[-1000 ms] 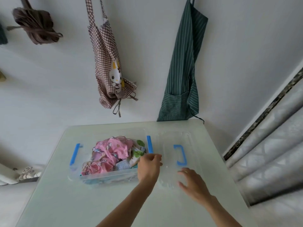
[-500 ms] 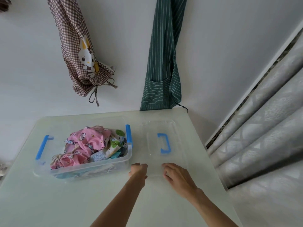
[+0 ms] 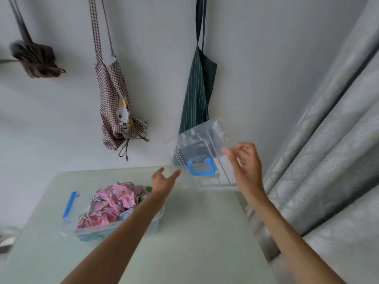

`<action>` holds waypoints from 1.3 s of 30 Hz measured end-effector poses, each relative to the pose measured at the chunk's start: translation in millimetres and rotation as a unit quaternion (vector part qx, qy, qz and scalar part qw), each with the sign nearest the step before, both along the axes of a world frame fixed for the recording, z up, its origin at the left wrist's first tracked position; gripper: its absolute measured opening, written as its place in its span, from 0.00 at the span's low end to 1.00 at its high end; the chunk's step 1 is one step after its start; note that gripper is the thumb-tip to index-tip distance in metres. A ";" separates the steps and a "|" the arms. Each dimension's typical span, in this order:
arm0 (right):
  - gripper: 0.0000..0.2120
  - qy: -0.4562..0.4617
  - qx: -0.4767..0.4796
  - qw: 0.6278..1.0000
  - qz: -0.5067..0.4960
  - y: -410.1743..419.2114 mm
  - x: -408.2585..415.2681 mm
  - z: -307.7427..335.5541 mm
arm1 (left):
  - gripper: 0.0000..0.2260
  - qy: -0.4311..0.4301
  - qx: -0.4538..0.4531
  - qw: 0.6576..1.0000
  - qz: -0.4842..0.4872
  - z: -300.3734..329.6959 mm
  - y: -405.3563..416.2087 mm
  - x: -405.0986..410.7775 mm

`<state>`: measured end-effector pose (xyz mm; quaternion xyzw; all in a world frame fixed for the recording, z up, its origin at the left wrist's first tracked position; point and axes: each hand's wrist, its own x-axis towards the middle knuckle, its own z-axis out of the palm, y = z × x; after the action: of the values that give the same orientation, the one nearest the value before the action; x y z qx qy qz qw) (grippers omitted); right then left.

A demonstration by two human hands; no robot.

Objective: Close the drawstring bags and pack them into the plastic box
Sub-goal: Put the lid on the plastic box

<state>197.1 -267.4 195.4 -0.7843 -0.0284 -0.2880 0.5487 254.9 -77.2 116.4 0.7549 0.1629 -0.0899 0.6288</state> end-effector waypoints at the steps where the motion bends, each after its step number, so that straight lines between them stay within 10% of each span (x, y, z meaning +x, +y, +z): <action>1: 0.09 -0.013 0.051 0.998 0.022 4.7 1.4 14.3 | 0.36 0.002 0.075 0.997 0.015 6.3 13.6 2.3; 11: 0.12 0.220 0.349 0.907 0.081 109.7 57.2 -59.6 | 0.23 -0.075 0.097 0.985 0.125 -4.1 197.6 -20.7; 22: 0.20 0.278 -0.079 0.957 -0.001 173.7 58.7 -175.9 | 0.22 0.031 0.164 0.974 0.154 -100.2 263.9 -51.0; 30: 0.21 0.248 -0.153 0.957 0.006 153.5 60.1 -175.1 | 0.23 -0.033 0.122 0.985 0.119 -98.7 272.5 -46.1; 35: 0.25 0.258 0.017 0.962 0.090 159.3 58.4 -161.3 | 0.33 -0.143 0.072 0.987 0.025 -92.3 273.4 -54.4; 39: 0.31 0.261 -0.153 0.951 0.063 146.1 59.2 -165.0 | 0.29 -0.126 0.177 0.974 -0.071 -95.3 284.7 -50.8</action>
<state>256.3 -121.3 30.3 -0.9031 0.0227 -0.0304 0.4278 204.1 207.5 21.1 0.8692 0.0414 -0.0083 0.4927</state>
